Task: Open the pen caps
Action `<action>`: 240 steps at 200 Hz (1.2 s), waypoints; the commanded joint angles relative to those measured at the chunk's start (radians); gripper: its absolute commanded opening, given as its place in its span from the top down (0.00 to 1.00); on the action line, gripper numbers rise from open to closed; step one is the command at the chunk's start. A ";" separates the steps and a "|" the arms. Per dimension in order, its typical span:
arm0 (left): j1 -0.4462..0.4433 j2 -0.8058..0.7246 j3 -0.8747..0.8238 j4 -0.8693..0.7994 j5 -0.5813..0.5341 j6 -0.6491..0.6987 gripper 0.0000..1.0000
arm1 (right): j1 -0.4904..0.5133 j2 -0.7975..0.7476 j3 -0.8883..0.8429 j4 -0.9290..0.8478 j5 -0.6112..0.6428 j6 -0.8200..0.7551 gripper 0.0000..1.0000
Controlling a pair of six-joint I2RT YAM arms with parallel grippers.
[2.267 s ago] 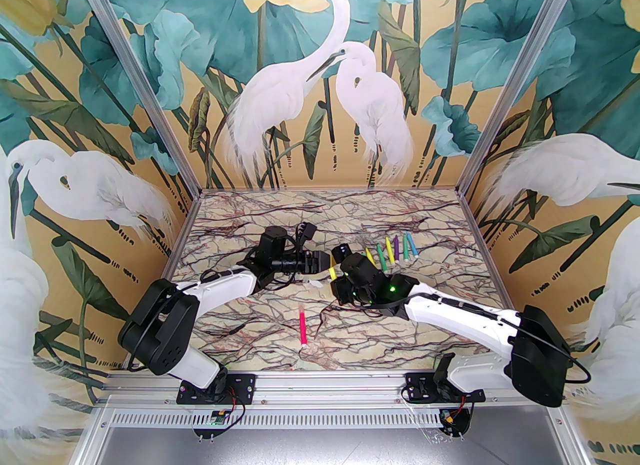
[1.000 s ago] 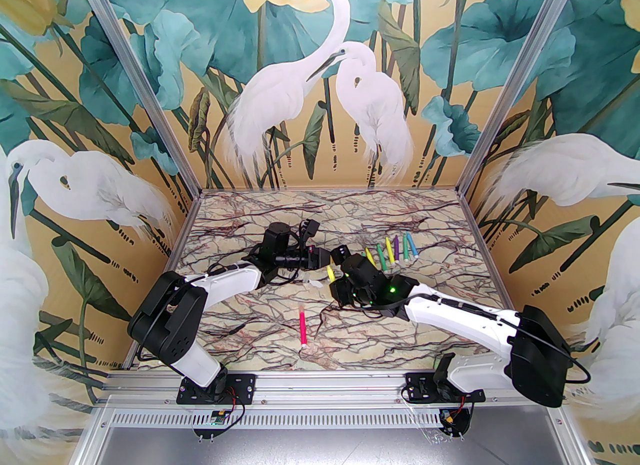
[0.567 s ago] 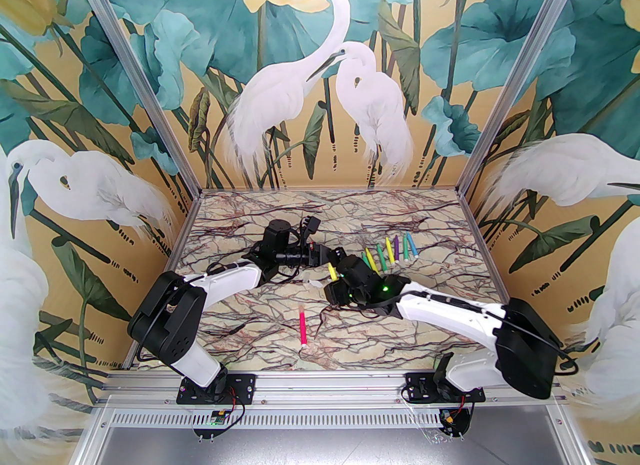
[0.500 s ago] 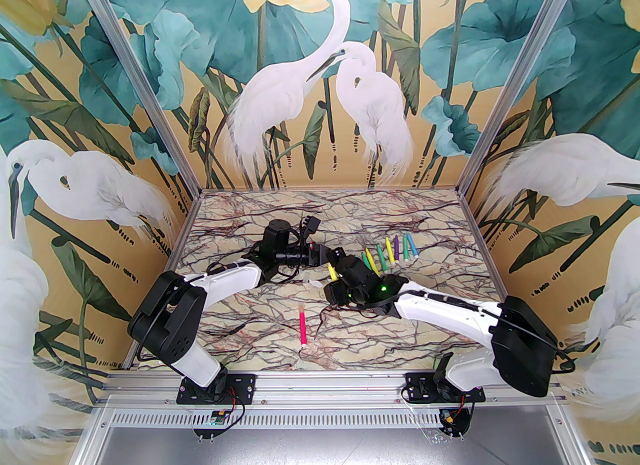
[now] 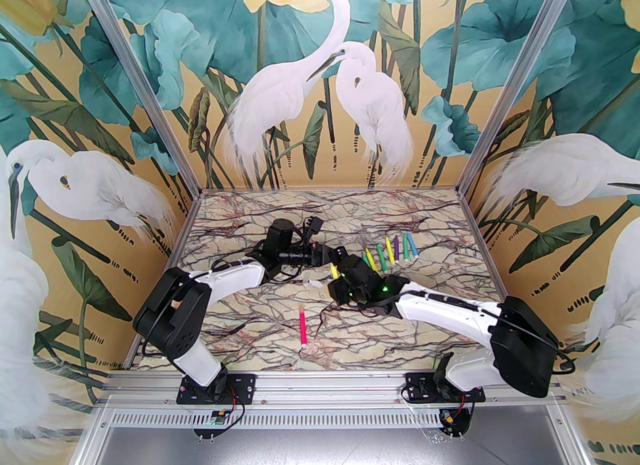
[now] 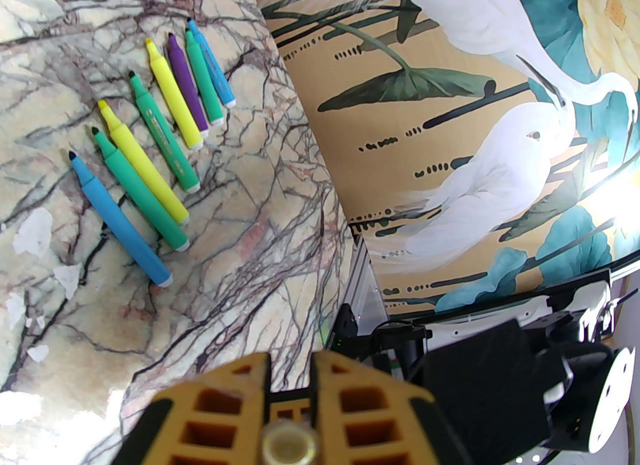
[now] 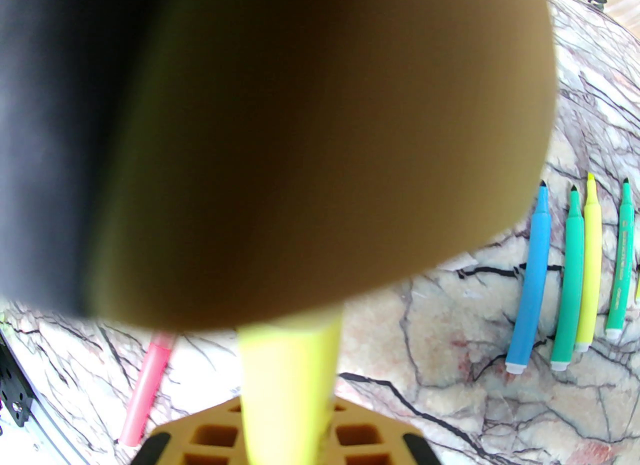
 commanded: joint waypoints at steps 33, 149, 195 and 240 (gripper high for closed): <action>0.053 0.016 0.077 -0.064 -0.121 -0.031 1.00 | 0.008 -0.088 -0.105 -0.003 -0.060 0.011 1.00; 0.104 0.029 0.197 -0.360 -0.214 0.093 1.00 | -0.046 -0.143 -0.186 -0.020 0.017 0.036 1.00; 0.025 0.060 0.287 -0.757 -0.510 0.311 1.00 | -0.205 -0.064 -0.169 0.035 -0.017 0.048 1.00; -0.040 0.135 0.336 -0.897 -0.626 0.344 1.00 | -0.252 0.086 -0.086 0.058 -0.034 0.006 1.00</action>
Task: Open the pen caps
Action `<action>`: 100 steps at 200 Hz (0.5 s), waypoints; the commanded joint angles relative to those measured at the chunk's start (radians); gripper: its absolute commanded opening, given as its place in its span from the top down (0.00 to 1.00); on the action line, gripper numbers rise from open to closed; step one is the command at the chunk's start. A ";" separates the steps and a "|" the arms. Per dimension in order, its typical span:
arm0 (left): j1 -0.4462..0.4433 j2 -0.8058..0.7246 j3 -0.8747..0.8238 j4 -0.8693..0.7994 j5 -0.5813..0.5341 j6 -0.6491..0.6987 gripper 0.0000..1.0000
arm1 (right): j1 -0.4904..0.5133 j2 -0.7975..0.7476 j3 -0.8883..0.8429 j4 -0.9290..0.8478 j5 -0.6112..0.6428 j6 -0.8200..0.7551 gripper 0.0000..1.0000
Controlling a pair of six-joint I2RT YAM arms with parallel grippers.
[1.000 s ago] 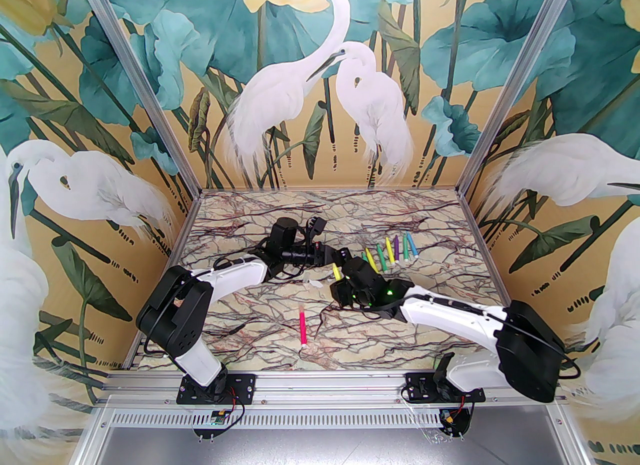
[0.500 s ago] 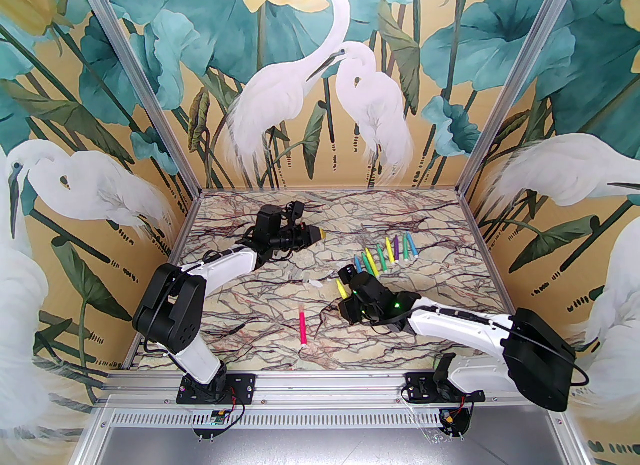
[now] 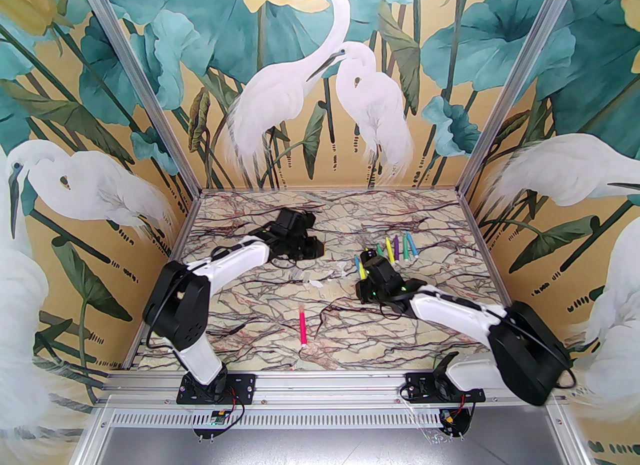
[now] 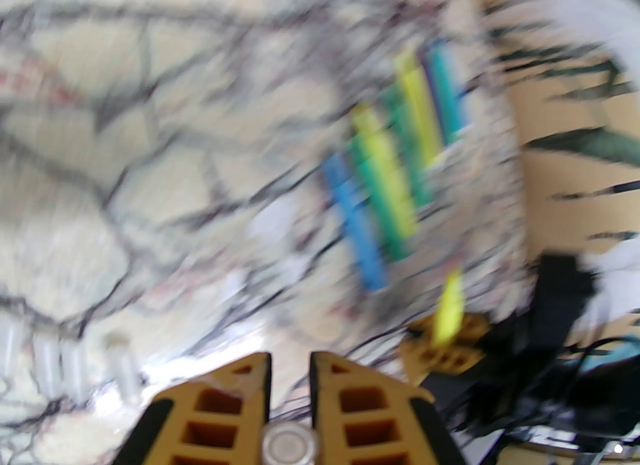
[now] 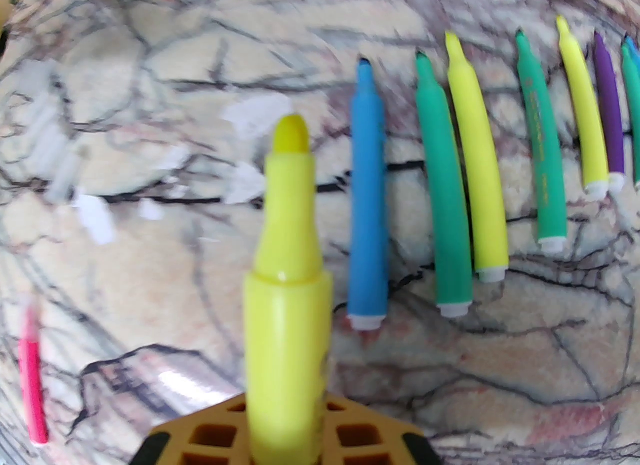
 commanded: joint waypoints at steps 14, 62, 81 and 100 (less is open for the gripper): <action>-0.039 0.059 0.040 -0.180 -0.131 0.063 1.00 | -0.017 0.097 0.086 0.035 -0.012 -0.038 0.99; -0.061 0.100 0.053 -0.201 -0.171 0.062 1.00 | -0.018 0.180 0.148 0.047 -0.016 -0.069 0.96; -0.066 0.120 0.063 -0.205 -0.175 0.062 1.00 | -0.018 0.217 0.176 0.045 0.004 -0.076 0.94; -0.072 0.143 0.075 -0.208 -0.184 0.061 1.00 | -0.018 0.254 0.201 0.038 0.022 -0.079 0.91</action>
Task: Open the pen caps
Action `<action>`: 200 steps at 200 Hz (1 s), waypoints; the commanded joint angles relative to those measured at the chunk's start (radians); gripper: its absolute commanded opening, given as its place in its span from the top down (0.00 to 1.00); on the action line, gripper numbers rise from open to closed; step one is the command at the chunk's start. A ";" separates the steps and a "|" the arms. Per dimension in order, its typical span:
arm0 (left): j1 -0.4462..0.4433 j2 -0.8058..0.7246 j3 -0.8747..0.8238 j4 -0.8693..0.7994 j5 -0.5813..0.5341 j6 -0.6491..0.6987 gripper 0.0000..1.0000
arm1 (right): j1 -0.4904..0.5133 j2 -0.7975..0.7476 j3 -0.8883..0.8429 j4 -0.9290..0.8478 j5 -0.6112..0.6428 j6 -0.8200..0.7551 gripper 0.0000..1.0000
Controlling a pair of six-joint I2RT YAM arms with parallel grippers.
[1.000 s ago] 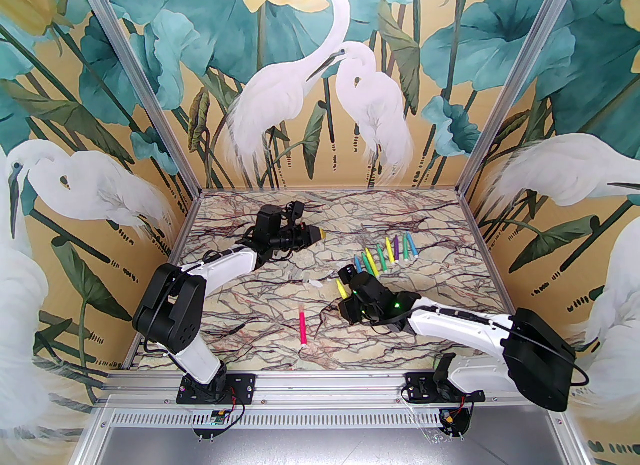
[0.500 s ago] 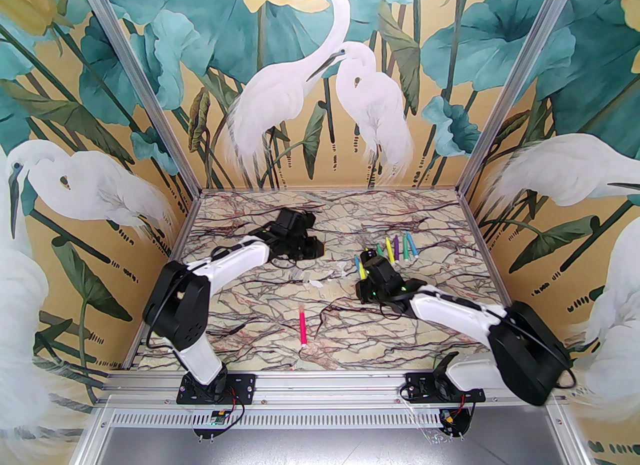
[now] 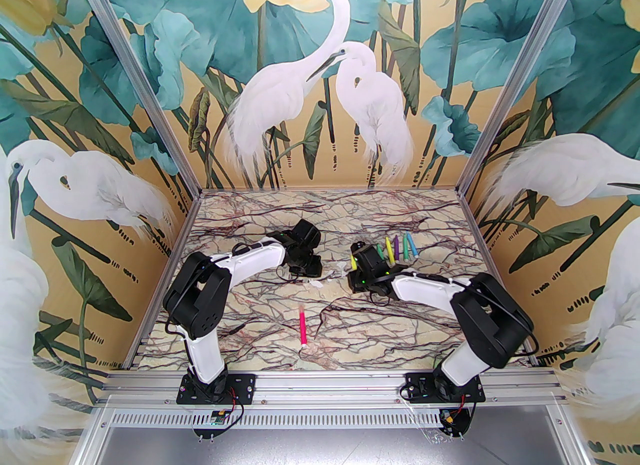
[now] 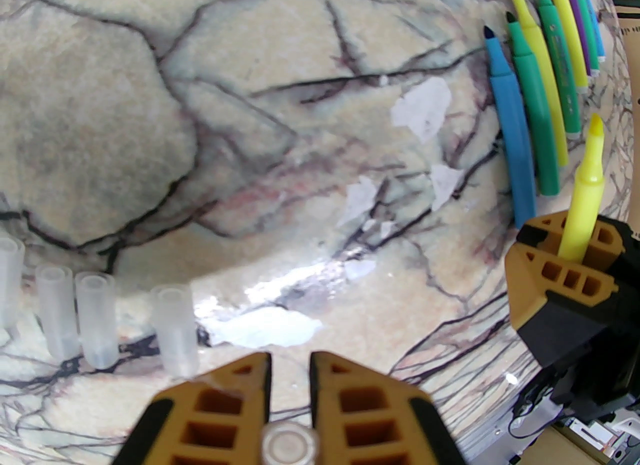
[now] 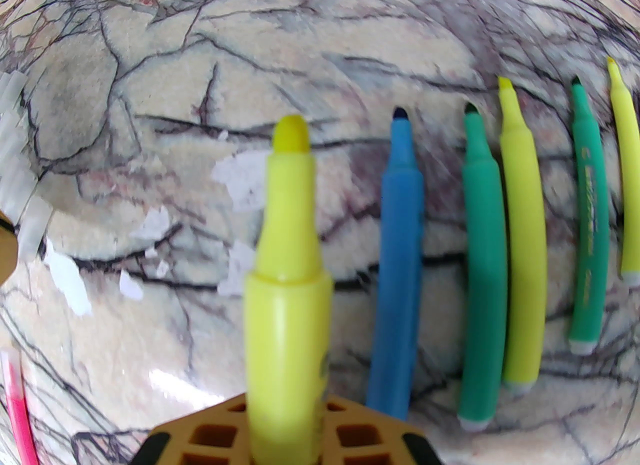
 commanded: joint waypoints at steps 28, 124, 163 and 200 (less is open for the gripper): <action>-0.019 0.070 0.047 -0.032 -0.045 0.020 0.97 | -0.001 0.086 0.077 -0.013 0.044 -0.028 0.89; -0.021 0.114 0.065 -0.042 -0.071 0.025 0.83 | -0.002 0.142 0.117 -0.067 0.113 -0.037 0.75; -0.021 0.124 0.064 -0.046 -0.082 0.024 0.79 | 0.000 0.136 0.116 -0.086 0.133 -0.040 0.72; -0.023 0.128 0.064 -0.050 -0.095 0.026 0.76 | 0.000 0.122 0.112 -0.103 0.153 -0.042 0.71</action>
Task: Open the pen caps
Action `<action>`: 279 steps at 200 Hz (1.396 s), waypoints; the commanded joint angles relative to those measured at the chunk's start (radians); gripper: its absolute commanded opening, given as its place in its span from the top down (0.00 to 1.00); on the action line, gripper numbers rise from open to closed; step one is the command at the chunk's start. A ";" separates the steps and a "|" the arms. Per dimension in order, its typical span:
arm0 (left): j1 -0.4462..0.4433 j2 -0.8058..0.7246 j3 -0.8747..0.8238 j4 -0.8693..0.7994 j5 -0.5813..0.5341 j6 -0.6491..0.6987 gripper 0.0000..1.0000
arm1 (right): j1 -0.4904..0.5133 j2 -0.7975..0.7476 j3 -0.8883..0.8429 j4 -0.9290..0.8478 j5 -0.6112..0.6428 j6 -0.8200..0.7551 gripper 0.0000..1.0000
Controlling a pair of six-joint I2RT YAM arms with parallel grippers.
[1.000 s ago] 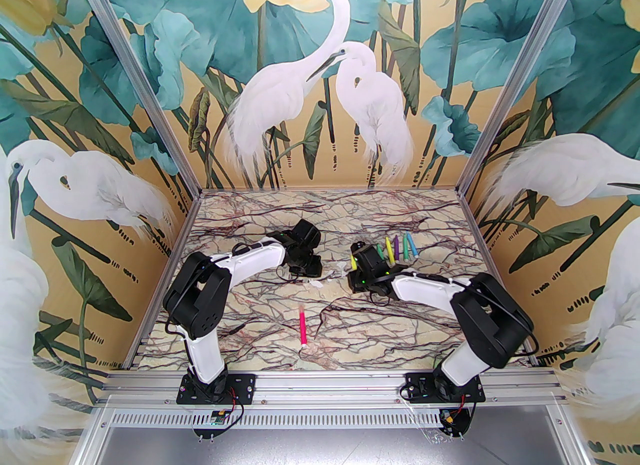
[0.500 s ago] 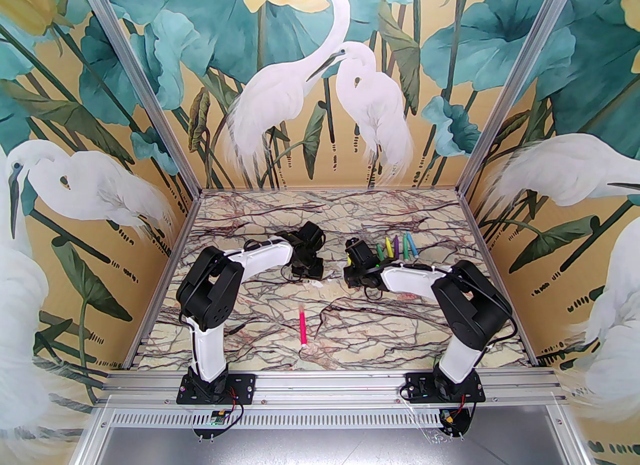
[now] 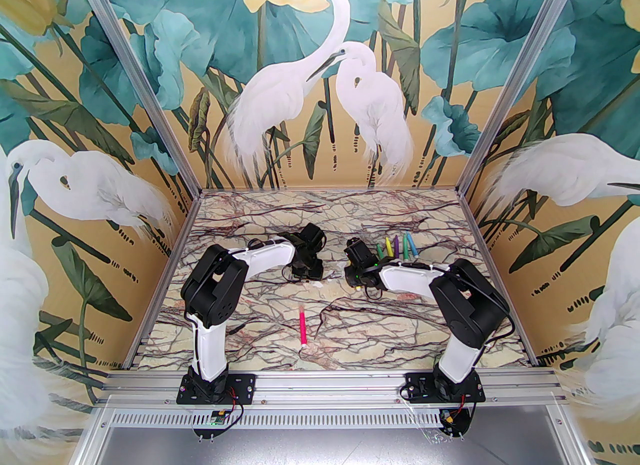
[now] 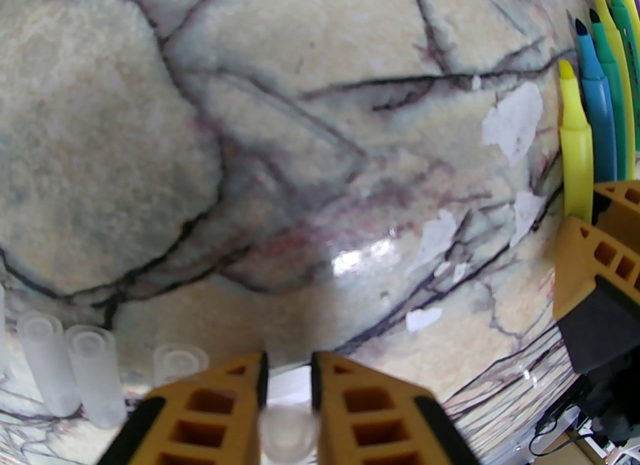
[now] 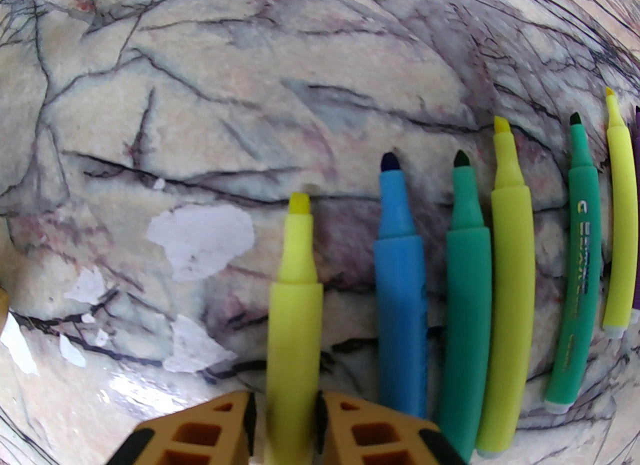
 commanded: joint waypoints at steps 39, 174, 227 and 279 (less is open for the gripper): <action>-0.006 0.018 0.023 -0.036 -0.050 0.018 0.74 | 0.004 -0.026 0.005 -0.067 0.056 -0.016 0.71; 0.049 -0.251 -0.089 0.048 -0.007 0.028 0.57 | 0.113 -0.287 -0.007 -0.165 0.020 -0.013 0.60; 0.190 -0.472 -0.340 0.193 -0.025 0.041 0.19 | 0.274 -0.284 0.027 -0.244 0.020 0.135 0.54; 0.338 -0.641 -0.547 0.302 -0.045 0.024 0.12 | 0.454 -0.152 0.115 -0.308 0.046 0.278 0.54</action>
